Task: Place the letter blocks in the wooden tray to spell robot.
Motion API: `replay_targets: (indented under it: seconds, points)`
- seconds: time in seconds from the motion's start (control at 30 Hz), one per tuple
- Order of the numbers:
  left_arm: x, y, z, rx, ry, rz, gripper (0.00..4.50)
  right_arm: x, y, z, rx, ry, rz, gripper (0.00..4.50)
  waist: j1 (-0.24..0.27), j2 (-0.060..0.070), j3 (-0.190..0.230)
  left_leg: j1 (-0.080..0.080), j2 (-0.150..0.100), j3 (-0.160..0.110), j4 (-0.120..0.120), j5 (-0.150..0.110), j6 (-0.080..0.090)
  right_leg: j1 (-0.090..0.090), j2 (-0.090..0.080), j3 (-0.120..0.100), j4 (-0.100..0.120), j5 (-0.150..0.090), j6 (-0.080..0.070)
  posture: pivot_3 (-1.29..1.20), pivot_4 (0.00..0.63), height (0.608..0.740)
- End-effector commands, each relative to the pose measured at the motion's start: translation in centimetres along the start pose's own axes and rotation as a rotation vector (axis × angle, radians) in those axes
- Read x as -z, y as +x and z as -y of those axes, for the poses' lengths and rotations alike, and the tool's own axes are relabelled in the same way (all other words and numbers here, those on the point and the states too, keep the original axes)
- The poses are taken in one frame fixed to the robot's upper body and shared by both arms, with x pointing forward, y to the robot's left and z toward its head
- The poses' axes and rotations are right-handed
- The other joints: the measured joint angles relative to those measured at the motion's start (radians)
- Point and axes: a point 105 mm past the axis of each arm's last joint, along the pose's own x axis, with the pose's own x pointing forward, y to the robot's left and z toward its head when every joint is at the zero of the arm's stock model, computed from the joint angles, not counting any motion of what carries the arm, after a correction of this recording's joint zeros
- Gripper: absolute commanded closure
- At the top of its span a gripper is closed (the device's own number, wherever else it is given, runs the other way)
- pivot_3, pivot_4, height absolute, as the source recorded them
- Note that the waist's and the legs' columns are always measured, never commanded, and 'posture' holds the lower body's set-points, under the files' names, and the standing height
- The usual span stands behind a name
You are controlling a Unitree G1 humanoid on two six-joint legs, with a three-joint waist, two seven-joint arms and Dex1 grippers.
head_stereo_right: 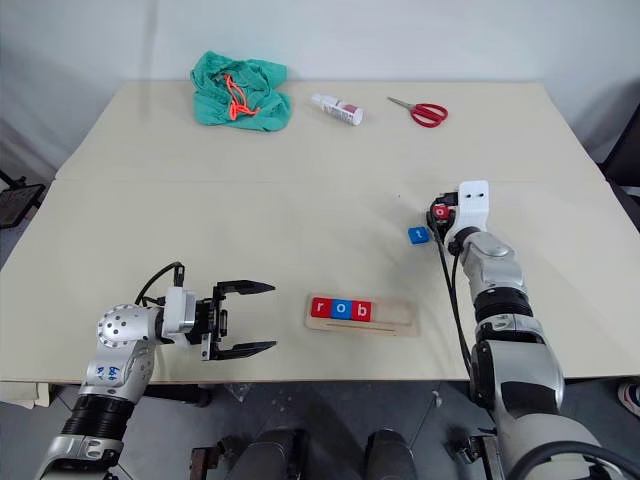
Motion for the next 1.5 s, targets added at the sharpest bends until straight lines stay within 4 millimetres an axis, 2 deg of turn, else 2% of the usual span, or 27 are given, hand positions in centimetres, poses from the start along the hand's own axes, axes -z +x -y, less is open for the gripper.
replay_targets:
  seconds: [0.03, 0.13, 0.2, 0.27, 0.33, 0.5, 0.7, 0.77, 0.87, 1.17, 1.47, 1.5]
  points:
    - [-0.7, -0.2, -0.2, -0.008, 0.034, 0.009, 0.00, -0.8, -0.3, 0.0, -0.009, -0.012, 0.031, 3.04, 0.000, 0.000, 0.000, 0.000, 0.000, 0.000, 0.000, 0.000, 0.000, 0.000, 0.000, 0.000, 0.000, 0.000, 0.000, 0.00, 0.150, 0.740]
    - [-0.7, -0.2, -0.3, -0.007, 0.035, 0.010, 0.00, -2.1, -1.1, -0.2, -0.033, -0.032, 0.080, 3.04, 0.003, 0.000, 0.000, 0.000, 0.000, 0.000, 0.000, 0.000, 0.000, 0.000, 0.000, 0.000, 0.000, 0.000, 0.000, 0.00, 0.150, 0.740]
    - [-0.6, -0.2, -0.3, 0.001, 0.033, 0.013, 0.00, -2.9, -2.5, -0.3, -0.053, -0.038, 0.114, 3.04, 0.004, 0.000, 0.000, 0.000, 0.000, -0.001, 0.000, 0.000, 0.000, 0.000, 0.000, 0.000, 0.000, 0.000, 0.000, 0.00, 0.150, 0.740]
    - [-0.6, -0.2, -0.2, 0.011, 0.030, 0.017, 0.00, -2.9, -4.3, -0.6, -0.064, -0.034, 0.120, 3.04, 0.006, 0.000, 0.000, -0.001, 0.000, -0.001, -0.001, 0.000, 0.000, -0.001, 0.000, 0.000, 0.000, 0.000, 0.000, 0.00, 0.150, 0.740]
    - [-0.5, -0.1, -0.2, 0.025, 0.027, 0.024, 0.00, -2.0, -6.7, -1.2, -0.085, -0.044, 0.102, 3.04, 0.010, 0.000, 0.000, -0.001, 0.000, -0.002, -0.001, 0.000, 0.000, -0.001, 0.000, 0.000, 0.000, 0.000, 0.000, 0.00, 0.150, 0.740]
    - [-0.4, 0.2, -0.2, 0.062, 0.020, 0.038, 0.00, -0.9, -10.6, -1.7, -0.061, -0.020, 0.073, 3.04, 0.018, 0.000, 0.000, -0.001, -0.001, 0.000, 0.000, 0.000, 0.000, -0.001, 0.000, 0.001, 0.000, 0.000, 0.000, 0.00, 0.150, 0.740]
    - [-0.4, 0.3, -0.4, 0.092, 0.015, 0.049, 0.00, -0.2, -13.5, -2.4, -0.043, -0.001, 0.051, 3.04, 0.029, 0.000, 0.000, 0.000, -0.001, 0.001, 0.000, 0.000, 0.000, -0.001, 0.000, 0.002, 0.000, 0.000, 0.000, 0.00, 0.150, 0.740]
    - [-0.3, 0.5, -0.5, 0.102, 0.008, 0.058, 0.00, 1.4, -15.9, -2.7, -0.030, 0.010, 0.017, 3.04, 0.037, 0.000, 0.000, 0.000, -0.001, 0.000, 0.000, 0.000, 0.000, 0.000, 0.000, 0.002, 0.000, 0.000, 0.000, 0.00, 0.150, 0.740]
    - [-0.1, 0.6, -0.5, 0.116, 0.003, 0.064, 0.00, 2.6, -17.9, -3.2, -0.021, 0.020, -0.019, 3.04, 0.049, 0.000, 0.000, -0.001, -0.001, -0.002, -0.001, 0.000, 0.000, 0.000, 0.000, 0.002, 0.000, 0.000, 0.000, 0.00, 0.150, 0.740]
    - [0.1, 0.6, -0.8, 0.130, 0.006, 0.064, 0.00, 4.5, -20.2, -3.7, 0.028, 0.054, -0.083, 3.04, 0.046, 0.001, 0.000, 0.001, -0.001, 0.000, 0.000, 0.001, -0.001, 0.001, 0.000, 0.003, 0.000, 0.000, 0.000, 0.00, 0.150, 0.740]
    - [0.2, 0.6, -1.0, 0.132, 0.010, 0.059, 0.00, 5.9, -20.5, -3.6, 0.049, 0.083, -0.112, 3.04, 0.043, 0.001, 0.000, 0.001, -0.001, 0.000, 0.000, 0.001, -0.001, 0.001, 0.000, 0.003, 0.000, 0.000, 0.000, 0.00, 0.150, 0.740]
    - [0.2, 0.6, -1.0, 0.131, 0.011, 0.059, 0.00, 6.1, -20.5, -3.5, 0.054, 0.085, -0.114, 2.69, 0.043, 0.001, 0.000, 0.001, -0.001, 0.000, 0.000, 0.001, -0.001, 0.001, 0.000, 0.003, 0.000, 0.000, 0.000, 0.00, 0.150, 0.740]
